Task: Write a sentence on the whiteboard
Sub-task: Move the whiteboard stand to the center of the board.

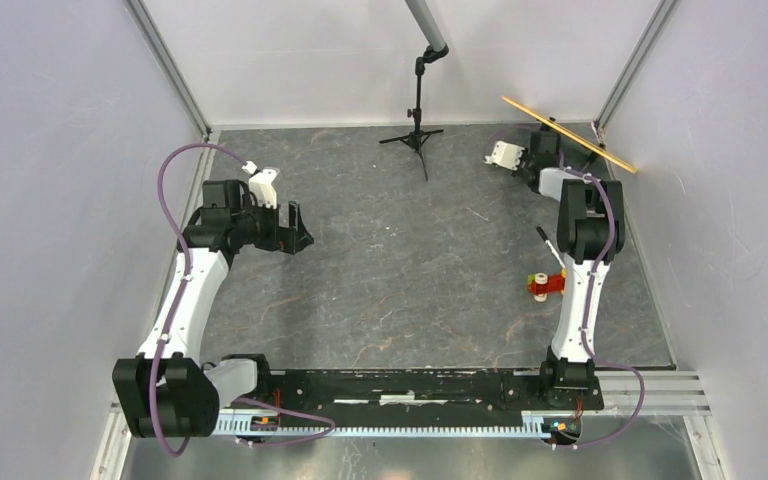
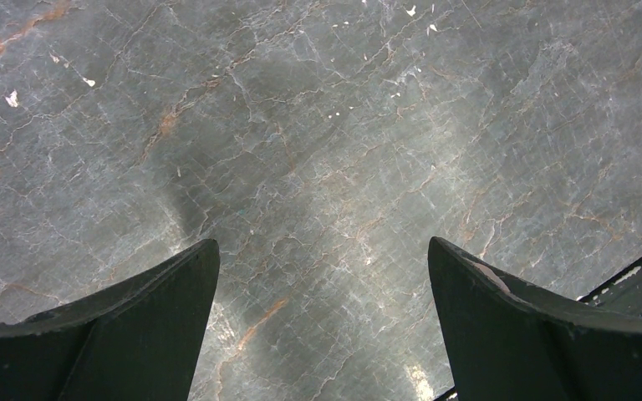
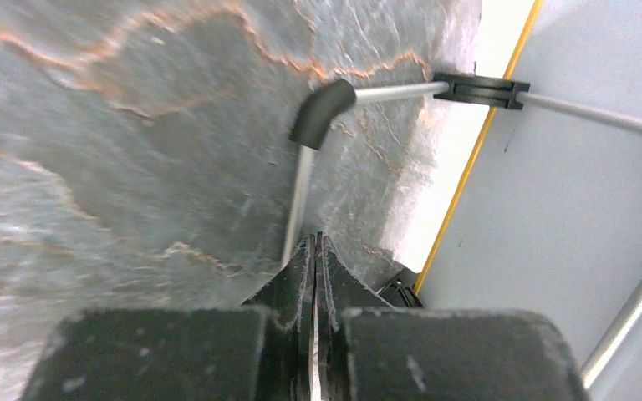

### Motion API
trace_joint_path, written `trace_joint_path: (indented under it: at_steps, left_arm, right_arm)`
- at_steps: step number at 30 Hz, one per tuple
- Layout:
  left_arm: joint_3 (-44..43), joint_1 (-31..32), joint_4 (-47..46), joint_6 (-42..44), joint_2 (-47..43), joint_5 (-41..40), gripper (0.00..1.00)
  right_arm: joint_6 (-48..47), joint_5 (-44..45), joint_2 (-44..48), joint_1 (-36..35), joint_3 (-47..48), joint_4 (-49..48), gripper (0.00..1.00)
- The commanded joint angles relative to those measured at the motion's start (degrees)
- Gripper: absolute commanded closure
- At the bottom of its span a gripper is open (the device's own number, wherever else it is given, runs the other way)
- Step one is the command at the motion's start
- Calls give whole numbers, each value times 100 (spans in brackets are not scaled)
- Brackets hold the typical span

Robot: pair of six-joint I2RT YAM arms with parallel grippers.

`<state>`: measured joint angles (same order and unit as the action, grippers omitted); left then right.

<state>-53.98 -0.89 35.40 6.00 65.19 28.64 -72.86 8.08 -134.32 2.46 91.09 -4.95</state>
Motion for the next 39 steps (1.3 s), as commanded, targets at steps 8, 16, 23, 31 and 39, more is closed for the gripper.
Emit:
trace_joint_path:
  at_steps: [8, 16, 23, 31, 39]
  left_arm:
    - [-17, 18, -165, 40, -194, 40, 0]
    - [-16, 18, -165, 46, -248, 70, 0]
    - [-33, 18, -165, 28, -301, 10, 0]
    - [-30, 18, -165, 24, -374, 57, 0]
    - [-25, 18, -165, 18, -416, 150, 0]
  right_arm:
    - [188, -789, 22, -616, -533, 2043, 100]
    - [212, -795, 395, -893, -992, 2239, 100]
    - [353, -737, 766, -1273, -1582, 2397, 100]
    - [524, -424, 1225, -1733, -2511, 2180, 99]
    - [571, 52, 1578, -1980, -3185, 1818, 95]
